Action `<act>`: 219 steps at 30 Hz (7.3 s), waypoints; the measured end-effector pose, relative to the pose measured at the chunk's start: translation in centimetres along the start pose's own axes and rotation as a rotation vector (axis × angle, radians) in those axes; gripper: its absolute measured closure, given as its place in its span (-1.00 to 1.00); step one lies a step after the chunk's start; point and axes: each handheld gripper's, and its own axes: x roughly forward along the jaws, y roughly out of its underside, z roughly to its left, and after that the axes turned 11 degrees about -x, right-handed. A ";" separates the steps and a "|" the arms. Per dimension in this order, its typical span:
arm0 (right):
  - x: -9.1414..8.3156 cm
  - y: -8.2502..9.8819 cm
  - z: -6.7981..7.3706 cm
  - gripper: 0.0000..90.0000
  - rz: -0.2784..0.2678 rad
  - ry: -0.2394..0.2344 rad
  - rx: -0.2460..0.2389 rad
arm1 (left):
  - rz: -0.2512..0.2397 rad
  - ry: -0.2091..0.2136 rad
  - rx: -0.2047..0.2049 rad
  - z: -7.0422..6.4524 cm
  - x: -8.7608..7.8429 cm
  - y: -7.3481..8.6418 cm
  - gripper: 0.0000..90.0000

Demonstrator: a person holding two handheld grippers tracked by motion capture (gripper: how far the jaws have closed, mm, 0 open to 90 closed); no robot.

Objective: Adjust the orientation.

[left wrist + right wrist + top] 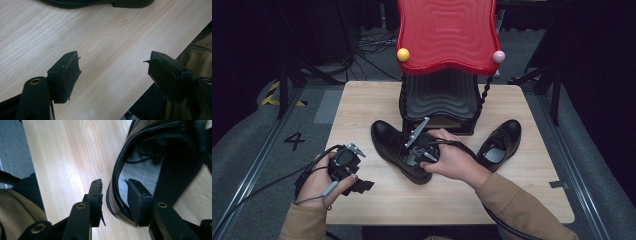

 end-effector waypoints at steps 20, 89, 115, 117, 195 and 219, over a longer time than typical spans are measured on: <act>4.2 -0.7 -0.3 0.88 0.122 -0.057 -0.049 | -0.003 0.003 -0.011 0.2 0.0 0.2 -0.43; -8.9 13.4 4.6 0.34 -0.155 0.156 0.317 | 0.035 0.031 0.047 -0.7 1.8 -3.0 -0.44; -6.2 16.9 -3.9 0.58 0.049 0.227 0.501 | 0.037 0.030 0.039 -0.4 1.8 -2.9 -0.44; -6.5 16.9 -3.9 0.62 0.051 0.217 0.507 | 0.038 0.029 0.047 -0.4 1.8 -3.0 -0.44; -9.9 17.4 1.7 0.94 0.049 0.309 0.521 | 0.054 0.042 0.079 -1.1 2.6 -4.6 -0.44; -6.6 15.3 1.4 0.39 -0.013 0.225 0.562 | 0.050 0.045 0.082 -1.0 2.7 -4.8 -0.44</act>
